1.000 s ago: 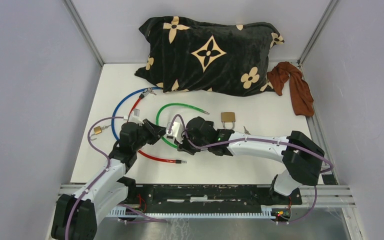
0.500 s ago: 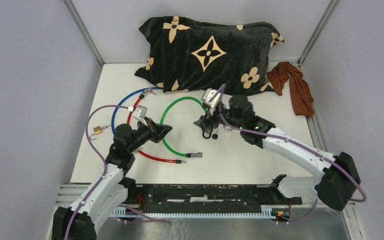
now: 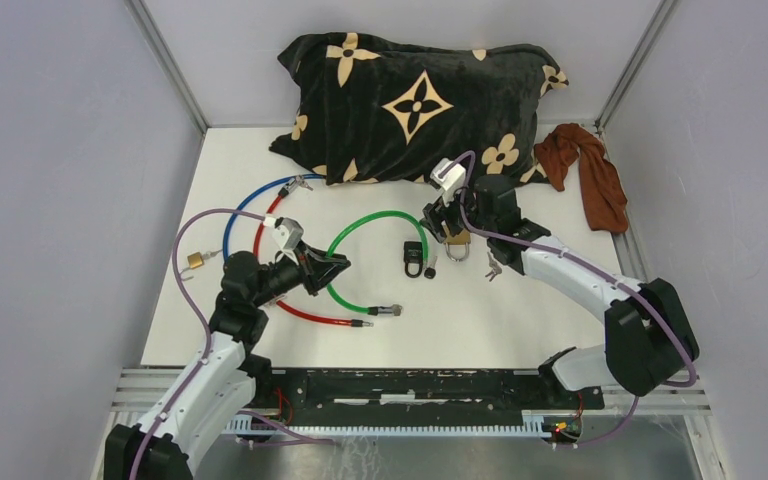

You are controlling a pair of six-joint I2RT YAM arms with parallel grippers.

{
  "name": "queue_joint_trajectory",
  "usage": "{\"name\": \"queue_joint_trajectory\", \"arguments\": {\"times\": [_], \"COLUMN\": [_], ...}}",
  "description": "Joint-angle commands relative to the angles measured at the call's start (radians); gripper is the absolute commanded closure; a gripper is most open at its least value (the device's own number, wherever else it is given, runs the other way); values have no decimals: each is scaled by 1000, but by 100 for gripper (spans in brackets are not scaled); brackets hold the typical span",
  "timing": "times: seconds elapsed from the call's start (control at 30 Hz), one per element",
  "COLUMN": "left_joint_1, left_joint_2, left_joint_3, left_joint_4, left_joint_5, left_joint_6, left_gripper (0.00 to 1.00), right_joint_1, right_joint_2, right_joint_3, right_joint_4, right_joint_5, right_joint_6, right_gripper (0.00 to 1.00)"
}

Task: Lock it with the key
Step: Pick up the lock from the center of the board.

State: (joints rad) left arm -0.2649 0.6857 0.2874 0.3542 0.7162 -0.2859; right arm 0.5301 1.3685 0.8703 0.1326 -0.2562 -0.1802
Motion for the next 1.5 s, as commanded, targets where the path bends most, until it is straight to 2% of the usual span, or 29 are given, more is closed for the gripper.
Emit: {"name": "queue_joint_trajectory", "arguments": {"times": [0.0, 0.13, 0.33, 0.5, 0.6, 0.67, 0.7, 0.83, 1.07, 1.2, 1.23, 1.4, 1.47], "left_joint_1": [2, 3, 2, 2, 3, 3, 3, 3, 3, 3, 3, 3, 3], "left_joint_2": [-23, -21, -32, -33, -29, -29, -30, -30, -32, -31, -32, -34, -31], "left_joint_3": [24, 18, 9, 0, -4, -2, -2, 1, 1, 1, 1, -2, -2], "left_joint_4": [83, 94, 94, 105, 111, 111, 110, 111, 110, 110, 111, 111, 110], "left_joint_5": [36, 32, 26, 26, 23, 24, 27, 27, 27, 28, 29, 37, 42], "left_joint_6": [45, 44, 30, 37, 47, 42, 42, 41, 36, 39, 38, 35, 32], "left_gripper": [98, 98, 98, 98, 98, 98, 98, 98, 98, 98, 98, 98, 98], "right_joint_1": [-7, -8, -37, -61, -61, -60, -60, -47, -22, -14, -13, -4, -4], "right_joint_2": [16, 15, -82, -209, -224, -230, -231, -179, -55, -7, 3, 34, 29], "right_joint_3": [-12, -35, -111, -228, -274, -309, -321, -312, -262, -234, -227, -203, -196], "right_joint_4": [35, 26, 0, 17, 25, 79, 110, 210, 235, 262, 270, 307, 312], "right_joint_5": [-89, -46, 192, 206, 130, 41, 1, -119, -120, -119, -119, -131, -140], "right_joint_6": [15, 16, 50, 62, 61, 73, 83, 116, 136, 157, 160, 199, 226], "right_gripper": [29, 32, 31, 24, 15, 8, 7, 10, 21, 30, 37, 87, 100]}}
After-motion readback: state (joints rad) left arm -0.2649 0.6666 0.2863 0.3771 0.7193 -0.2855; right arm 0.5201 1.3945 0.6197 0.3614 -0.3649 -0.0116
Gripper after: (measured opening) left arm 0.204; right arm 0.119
